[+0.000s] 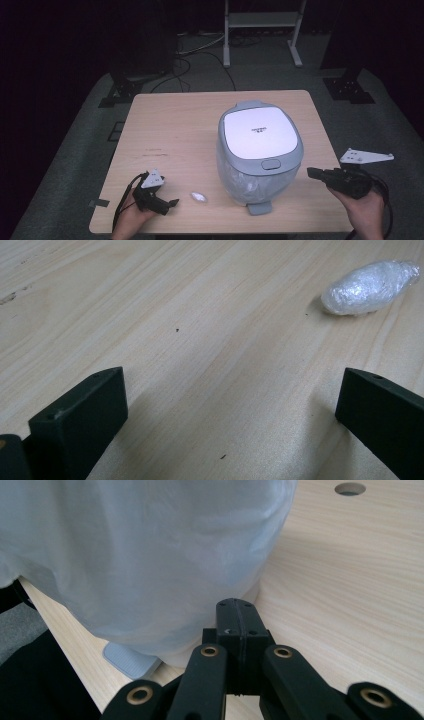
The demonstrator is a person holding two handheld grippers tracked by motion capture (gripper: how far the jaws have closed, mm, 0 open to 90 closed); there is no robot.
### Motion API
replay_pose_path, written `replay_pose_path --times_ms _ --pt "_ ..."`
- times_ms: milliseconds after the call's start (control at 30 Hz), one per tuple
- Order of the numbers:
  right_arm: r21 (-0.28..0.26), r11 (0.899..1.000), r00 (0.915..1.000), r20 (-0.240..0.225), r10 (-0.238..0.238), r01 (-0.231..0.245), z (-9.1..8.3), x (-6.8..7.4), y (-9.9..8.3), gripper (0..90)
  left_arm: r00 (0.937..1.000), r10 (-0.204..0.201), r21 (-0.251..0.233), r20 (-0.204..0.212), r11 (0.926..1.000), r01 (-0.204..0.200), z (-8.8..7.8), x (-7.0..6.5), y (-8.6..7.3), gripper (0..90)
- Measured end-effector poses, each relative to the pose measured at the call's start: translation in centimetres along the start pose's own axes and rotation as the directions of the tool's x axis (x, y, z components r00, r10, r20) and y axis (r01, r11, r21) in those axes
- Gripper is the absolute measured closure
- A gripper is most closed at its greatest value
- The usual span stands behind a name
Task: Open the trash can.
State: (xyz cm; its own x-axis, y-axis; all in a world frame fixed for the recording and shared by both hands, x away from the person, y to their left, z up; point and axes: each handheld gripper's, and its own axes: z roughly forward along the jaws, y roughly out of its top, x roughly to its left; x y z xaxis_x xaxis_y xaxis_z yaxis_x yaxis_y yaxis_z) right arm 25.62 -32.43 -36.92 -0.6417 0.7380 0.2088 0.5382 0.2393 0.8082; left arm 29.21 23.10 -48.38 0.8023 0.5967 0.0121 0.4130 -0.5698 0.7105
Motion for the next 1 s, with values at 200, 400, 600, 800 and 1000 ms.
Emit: replay_pose_path --times_ms 200,400,600,800,1000 --pt "-0.010 1.000 0.9998 -0.016 -0.014 0.014 -0.5 0.5 0.9 90.0 1.0000 0.000 0.000 0.000 1.0000 0.000 0.0 0.0 0.0 0.0" --pt "-0.026 0.999 0.9990 -0.028 -0.034 0.033 -1.3 1.3 2.2 90.0 1.0000 0.000 0.000 0.000 1.0000 0.000 0.0 0.0 0.0 0.0" --pt "-0.039 0.998 0.9983 -0.038 -0.045 0.044 -1.9 1.7 2.9 90.0 1.0000 0.000 -0.001 0.000 1.0000 0.000 0.0 0.0 0.0 0.0" --pt "-0.073 0.996 0.9966 -0.056 -0.060 0.056 -2.8 2.0 3.6 90.0 1.0000 -0.004 -0.002 -0.003 1.0000 0.004 0.0 0.0 0.0 0.0" --pt "-0.096 0.993 0.9949 -0.073 -0.070 0.063 -3.5 2.2 4.4 90.0 1.0000 -0.004 -0.002 -0.004 1.0000 0.004 0.0 0.0 0.0 0.0"
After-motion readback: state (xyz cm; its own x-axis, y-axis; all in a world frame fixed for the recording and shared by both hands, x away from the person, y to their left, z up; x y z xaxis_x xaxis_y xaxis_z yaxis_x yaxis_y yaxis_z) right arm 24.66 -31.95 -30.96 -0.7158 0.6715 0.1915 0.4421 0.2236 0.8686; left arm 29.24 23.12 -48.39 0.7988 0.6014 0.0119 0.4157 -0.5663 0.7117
